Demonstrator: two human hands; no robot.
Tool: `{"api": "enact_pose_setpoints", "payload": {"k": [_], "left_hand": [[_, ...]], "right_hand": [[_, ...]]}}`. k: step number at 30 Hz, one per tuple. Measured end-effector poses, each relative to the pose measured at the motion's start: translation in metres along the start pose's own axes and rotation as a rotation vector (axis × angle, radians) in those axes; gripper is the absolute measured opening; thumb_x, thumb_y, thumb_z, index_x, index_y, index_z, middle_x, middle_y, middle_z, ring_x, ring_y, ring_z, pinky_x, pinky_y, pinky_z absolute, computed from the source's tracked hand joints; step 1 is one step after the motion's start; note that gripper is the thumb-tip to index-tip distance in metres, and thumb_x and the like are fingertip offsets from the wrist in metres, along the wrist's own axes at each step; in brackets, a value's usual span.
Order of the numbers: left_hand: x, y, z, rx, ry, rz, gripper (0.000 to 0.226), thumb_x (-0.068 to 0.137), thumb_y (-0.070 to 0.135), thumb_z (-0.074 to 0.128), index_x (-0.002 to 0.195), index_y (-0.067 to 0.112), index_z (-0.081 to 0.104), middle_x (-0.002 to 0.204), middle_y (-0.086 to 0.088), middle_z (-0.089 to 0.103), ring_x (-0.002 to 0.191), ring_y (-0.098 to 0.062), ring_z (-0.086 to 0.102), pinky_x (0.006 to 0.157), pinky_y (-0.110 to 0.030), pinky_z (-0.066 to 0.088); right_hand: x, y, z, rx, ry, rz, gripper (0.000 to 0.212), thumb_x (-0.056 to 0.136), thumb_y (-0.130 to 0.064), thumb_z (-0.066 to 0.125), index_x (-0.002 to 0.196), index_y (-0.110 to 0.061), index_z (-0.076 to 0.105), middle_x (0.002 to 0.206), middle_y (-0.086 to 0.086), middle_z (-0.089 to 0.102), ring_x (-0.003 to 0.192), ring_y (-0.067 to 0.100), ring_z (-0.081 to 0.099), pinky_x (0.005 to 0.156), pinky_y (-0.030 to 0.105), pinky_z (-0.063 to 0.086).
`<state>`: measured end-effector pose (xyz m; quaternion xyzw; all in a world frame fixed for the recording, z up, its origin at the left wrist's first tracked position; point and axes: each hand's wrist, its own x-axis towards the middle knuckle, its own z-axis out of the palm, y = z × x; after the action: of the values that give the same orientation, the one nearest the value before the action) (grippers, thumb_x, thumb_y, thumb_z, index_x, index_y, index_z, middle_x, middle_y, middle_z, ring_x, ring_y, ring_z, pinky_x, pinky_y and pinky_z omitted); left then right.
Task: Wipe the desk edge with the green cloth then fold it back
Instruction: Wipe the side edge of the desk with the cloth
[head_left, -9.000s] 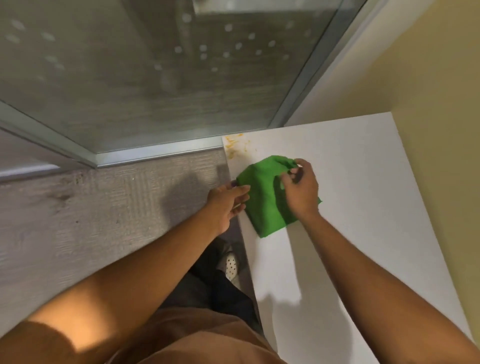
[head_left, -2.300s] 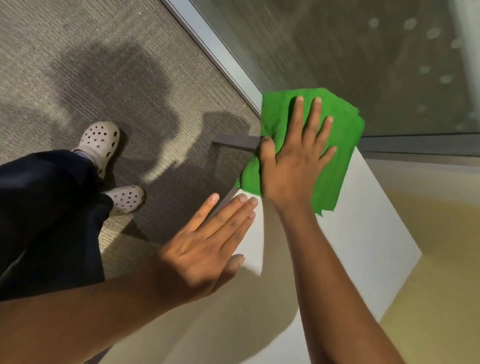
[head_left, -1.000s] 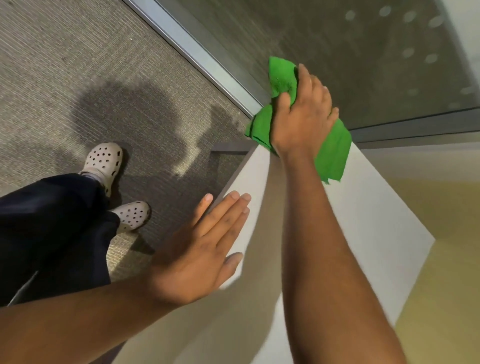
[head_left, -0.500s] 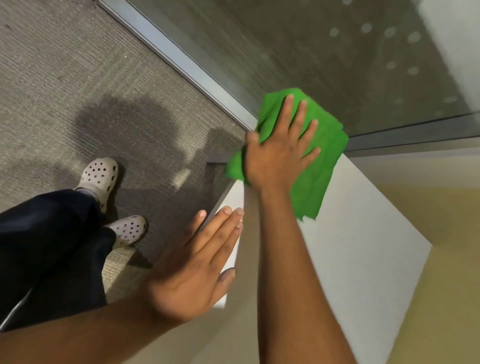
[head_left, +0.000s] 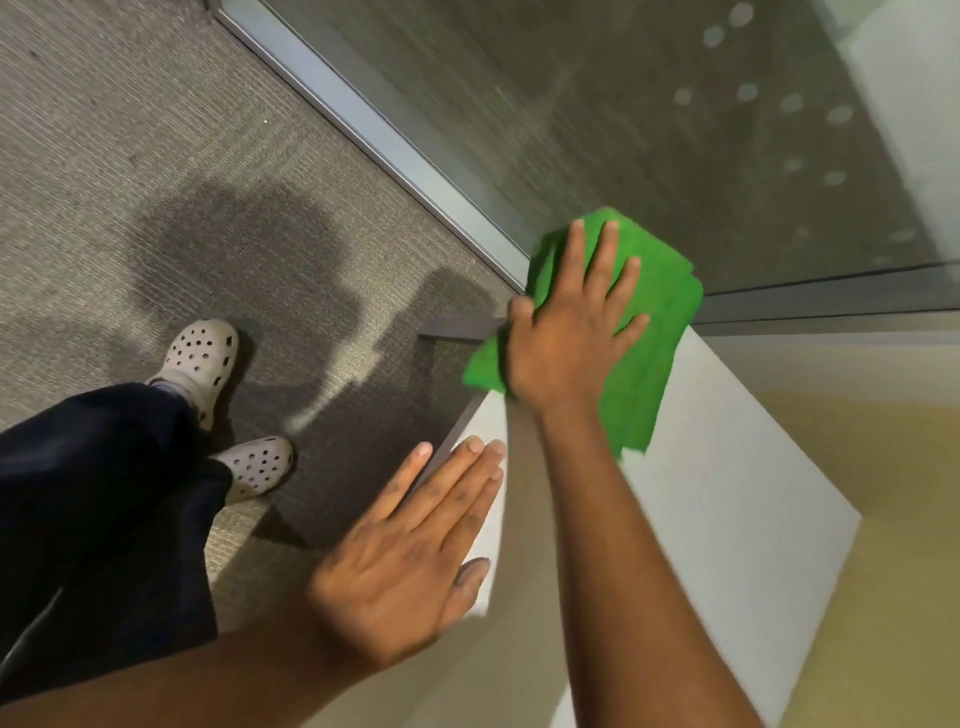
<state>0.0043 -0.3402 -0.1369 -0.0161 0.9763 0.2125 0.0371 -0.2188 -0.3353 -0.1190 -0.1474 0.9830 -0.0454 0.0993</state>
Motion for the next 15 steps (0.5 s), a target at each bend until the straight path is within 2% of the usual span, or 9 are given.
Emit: {"api": "enact_pose_setpoints", "payload": {"k": [4,5,6,10,12,15], "left_hand": [[-0.001,-0.001,0.001,-0.019,0.011,0.005,0.083,0.103,0.047,0.049,0.167,0.003,0.022,0.179,-0.013,0.018,0.166,-0.027,0.016,0.130,-0.053,0.020],[-0.001,-0.001,0.001,-0.013,0.012,0.005,0.083,0.103,0.047,0.048,0.168,0.002,0.021,0.179,-0.013,0.017,0.166,-0.027,0.015,0.130,-0.054,0.020],[-0.001,-0.001,0.001,-0.006,0.012,0.005,0.083,0.104,0.047,0.047,0.168,0.002,0.020,0.179,-0.014,0.017,0.166,-0.027,0.015,0.130,-0.054,0.020],[0.000,-0.001,-0.001,0.009,0.013,0.006,0.079,0.103,0.048,0.048,0.165,0.001,0.030,0.175,-0.016,0.028,0.164,-0.029,0.020,0.128,-0.053,0.023],[0.000,-0.001,-0.001,0.016,0.015,0.005,0.078,0.103,0.048,0.050,0.163,0.001,0.032,0.172,-0.017,0.035,0.163,-0.029,0.023,0.128,-0.054,0.023],[-0.001,-0.001,-0.001,0.004,0.011,0.006,0.081,0.104,0.048,0.049,0.166,0.002,0.026,0.176,-0.015,0.025,0.165,-0.028,0.018,0.130,-0.053,0.020]], "right_hand": [[0.052,0.002,-0.015,0.024,0.019,0.095,0.068,0.097,-0.035,0.052,0.162,-0.031,0.032,0.169,-0.006,0.032,0.159,0.026,0.023,0.126,0.067,0.009],[0.051,0.002,-0.015,0.038,0.035,0.091,0.065,0.097,-0.033,0.051,0.160,-0.029,0.035,0.167,-0.007,0.036,0.158,0.026,0.025,0.126,0.067,0.009],[0.043,0.000,-0.014,0.058,0.041,0.071,0.064,0.098,-0.030,0.050,0.160,-0.028,0.035,0.168,-0.007,0.035,0.159,0.026,0.022,0.126,0.067,0.008],[-0.028,0.002,-0.004,0.053,0.000,-0.096,0.072,0.099,-0.024,0.047,0.167,-0.026,0.022,0.178,-0.008,0.005,0.165,0.027,-0.003,0.127,0.067,0.000],[-0.051,0.006,0.000,0.025,-0.051,-0.137,0.074,0.101,-0.028,0.046,0.168,-0.026,0.016,0.178,-0.008,-0.001,0.165,0.027,-0.007,0.128,0.068,-0.001],[-0.033,0.006,-0.004,-0.020,-0.039,-0.122,0.075,0.100,-0.029,0.048,0.168,-0.026,0.016,0.178,-0.007,-0.001,0.165,0.029,-0.006,0.126,0.070,0.000]]}}
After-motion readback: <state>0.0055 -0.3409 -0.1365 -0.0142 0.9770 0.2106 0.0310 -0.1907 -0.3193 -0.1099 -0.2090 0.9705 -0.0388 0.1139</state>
